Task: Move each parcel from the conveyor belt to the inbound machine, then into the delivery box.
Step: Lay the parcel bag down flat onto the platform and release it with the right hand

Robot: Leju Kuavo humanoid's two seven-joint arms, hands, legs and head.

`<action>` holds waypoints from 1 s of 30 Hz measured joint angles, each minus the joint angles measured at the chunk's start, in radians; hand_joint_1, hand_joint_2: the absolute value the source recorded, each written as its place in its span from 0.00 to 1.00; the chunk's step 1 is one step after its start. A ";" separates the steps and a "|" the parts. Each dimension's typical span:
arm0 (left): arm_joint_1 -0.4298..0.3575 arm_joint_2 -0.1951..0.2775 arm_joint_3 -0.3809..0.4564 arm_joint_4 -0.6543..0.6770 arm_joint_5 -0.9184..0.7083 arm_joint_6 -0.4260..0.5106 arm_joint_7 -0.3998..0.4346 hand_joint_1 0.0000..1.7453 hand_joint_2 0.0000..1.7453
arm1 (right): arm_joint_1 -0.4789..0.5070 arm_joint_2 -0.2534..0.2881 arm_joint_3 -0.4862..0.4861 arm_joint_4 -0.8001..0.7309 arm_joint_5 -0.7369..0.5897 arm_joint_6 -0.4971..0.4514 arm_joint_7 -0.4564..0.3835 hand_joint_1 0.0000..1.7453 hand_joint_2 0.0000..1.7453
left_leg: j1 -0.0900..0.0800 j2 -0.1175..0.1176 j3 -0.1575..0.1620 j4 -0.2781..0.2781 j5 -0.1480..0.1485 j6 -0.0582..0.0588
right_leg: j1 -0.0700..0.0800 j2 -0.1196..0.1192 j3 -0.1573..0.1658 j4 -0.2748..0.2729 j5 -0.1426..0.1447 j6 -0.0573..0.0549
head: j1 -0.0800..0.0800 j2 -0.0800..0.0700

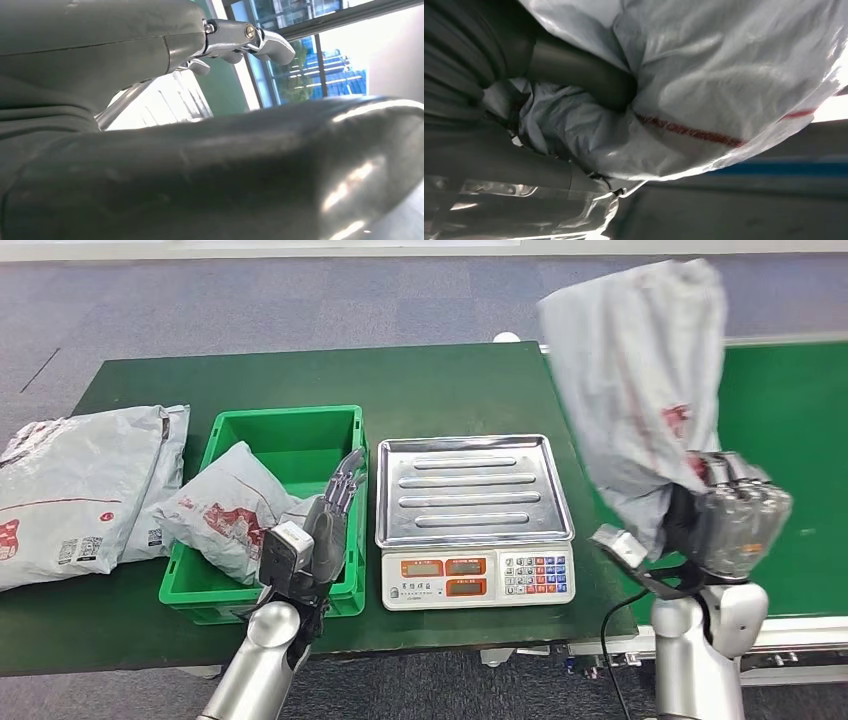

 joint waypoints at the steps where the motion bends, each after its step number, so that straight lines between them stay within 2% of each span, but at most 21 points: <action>1: -0.003 0.000 0.000 0.003 0.003 0.000 -0.001 0.00 0.00 | 0.010 -0.003 0.034 -0.003 0.015 0.001 0.031 1.00 1.00 | 0.000 0.000 0.000 0.000 0.000 0.000 | 0.000 0.000 0.000 0.000 0.000 0.000 | 0.000 0.000; 5: -0.005 0.004 0.000 0.010 0.008 -0.003 -0.005 0.00 0.00 | 0.032 -0.020 0.140 -0.004 0.020 0.006 0.093 1.00 1.00 | 0.000 0.000 0.000 0.000 0.000 0.000 | 0.000 -0.001 0.000 0.000 0.000 0.000 | 0.000 0.000; 7: -0.005 0.006 0.000 0.011 0.008 -0.003 -0.006 0.00 0.00 | 0.039 -0.035 0.179 -0.003 0.020 0.049 0.118 1.00 1.00 | -0.001 0.000 0.000 0.000 0.000 0.000 | -0.001 0.000 0.000 0.000 0.000 0.000 | 0.000 0.000; 9: -0.004 0.009 0.000 0.013 0.008 -0.006 -0.009 0.00 0.00 | 0.043 -0.059 0.224 0.003 0.020 0.161 0.165 1.00 1.00 | -0.001 0.000 0.000 0.000 0.000 0.000 | -0.001 0.000 0.000 0.000 0.000 0.000 | 0.000 0.000; 12: -0.004 0.014 0.000 0.015 0.007 -0.013 -0.016 0.00 0.00 | 0.045 -0.096 0.284 0.038 0.025 0.383 0.236 1.00 1.00 | -0.001 0.000 0.000 0.000 0.000 0.000 | -0.001 -0.001 0.000 0.000 0.000 0.000 | 0.000 0.000; 15: -0.003 0.019 0.000 0.017 0.006 -0.018 -0.019 0.00 0.00 | 0.049 -0.125 0.327 0.085 0.009 0.542 0.264 1.00 1.00 | -0.001 -0.001 -0.001 0.000 0.000 0.000 | -0.001 -0.001 0.000 0.000 0.000 0.000 | 0.000 0.000; 20: -0.001 0.024 0.000 0.017 -0.003 -0.022 -0.016 0.00 0.00 | 0.055 -0.157 0.364 0.118 -0.110 0.707 0.227 1.00 1.00 | 0.000 -0.001 -0.001 0.000 0.000 0.000 | 0.000 -0.001 0.000 0.000 0.000 0.000 | 0.000 0.000; 24: 0.004 0.025 0.000 0.016 -0.005 -0.022 -0.012 0.00 0.00 | 0.058 -0.171 0.381 0.118 -0.162 0.726 0.225 0.99 1.00 | 0.000 -0.001 -0.001 0.000 0.000 0.000 | 0.000 -0.001 0.000 0.000 0.000 0.000 | 0.000 0.000; 28: 0.008 0.025 0.000 0.012 -0.005 -0.019 -0.009 0.00 0.00 | 0.060 -0.174 0.386 0.113 -0.216 0.695 0.192 0.01 1.00 | 0.000 -0.001 -0.001 0.000 0.000 0.000 | 0.000 -0.001 0.000 0.000 0.000 0.000 | 0.000 0.000; 30: 0.009 0.025 0.000 0.012 -0.005 -0.017 -0.007 0.00 0.00 | 0.064 -0.173 0.387 0.099 -0.258 0.667 0.151 0.00 1.00 | -0.001 -0.001 -0.001 0.000 0.000 0.000 | -0.001 -0.001 0.000 0.000 0.000 0.000 | 0.000 0.000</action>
